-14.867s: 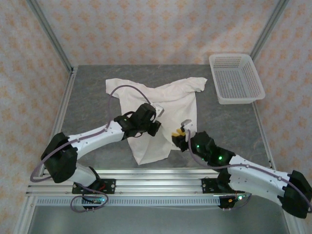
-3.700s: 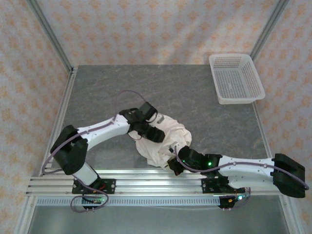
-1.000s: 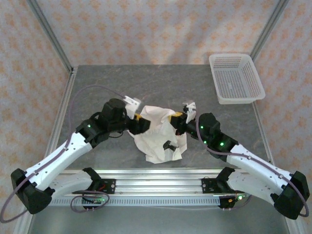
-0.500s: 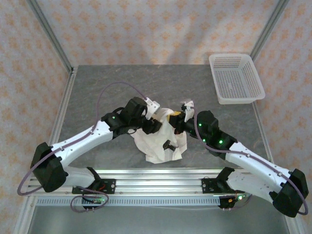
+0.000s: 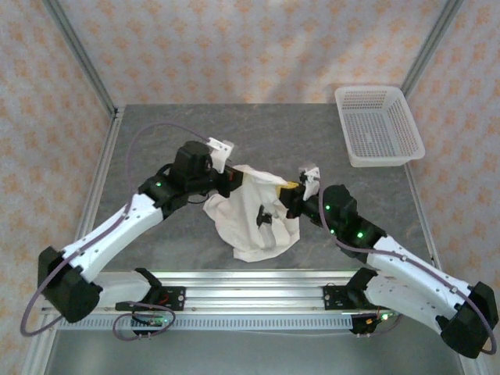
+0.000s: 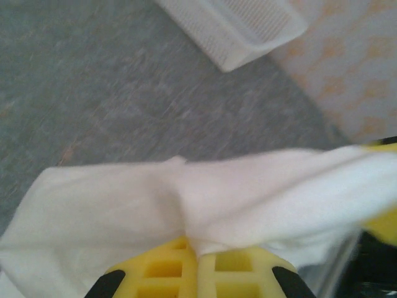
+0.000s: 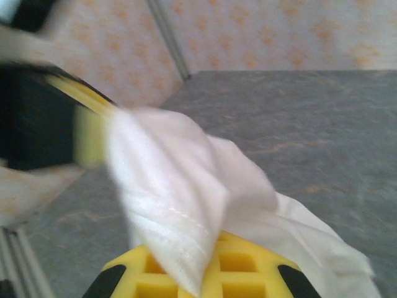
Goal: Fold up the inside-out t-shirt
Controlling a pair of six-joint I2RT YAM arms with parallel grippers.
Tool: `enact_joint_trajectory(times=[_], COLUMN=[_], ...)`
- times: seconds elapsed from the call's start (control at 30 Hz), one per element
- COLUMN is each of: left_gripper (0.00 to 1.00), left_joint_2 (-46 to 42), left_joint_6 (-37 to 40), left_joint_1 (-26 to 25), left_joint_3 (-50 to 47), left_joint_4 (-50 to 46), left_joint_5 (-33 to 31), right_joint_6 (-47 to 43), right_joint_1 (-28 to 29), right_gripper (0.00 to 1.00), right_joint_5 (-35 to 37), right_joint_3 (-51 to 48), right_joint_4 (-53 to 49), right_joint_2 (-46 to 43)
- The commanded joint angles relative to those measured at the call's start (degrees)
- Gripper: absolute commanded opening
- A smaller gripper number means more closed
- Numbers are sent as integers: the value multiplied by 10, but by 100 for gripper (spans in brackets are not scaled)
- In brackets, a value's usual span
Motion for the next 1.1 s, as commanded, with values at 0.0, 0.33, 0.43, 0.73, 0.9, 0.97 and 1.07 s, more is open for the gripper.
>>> enact_joint_trajectory(times=[0.0,0.33,0.43,0.73,0.9,0.97,1.07], left_gripper=[0,0,0,20,41,44,49], left_joint_2=[-46,-25,-7,61,107,138,191], left_joint_6=[-22,-46,-42,81,36,14,6], left_joint_1=[8,8,6,-95,-176,-184,-184], left_joint_3=[38,36,43,54,32,41,59], left_joint_4=[-24,-5,-10,-195,-171,-168,-166], left_joint_5=[51,89,98,-4,-115,-173,-201], right_joint_6=[-49,-70,-104,-44,29,51,68], right_joint_1=[-9,-6,-4,-4,-6,-6,-6], right_gripper=[0,45,48,45,46,46,46], right_joint_5=[92,-13,-54,89,233,258,259], right_joint_3=[-66,-41,-1,6,-32,-38,-52], right_joint_4=[-46,-140,-157,-147,-198,-230,-245], right_joint_2=[-2,-38,-43,-2,-65,-91,-125])
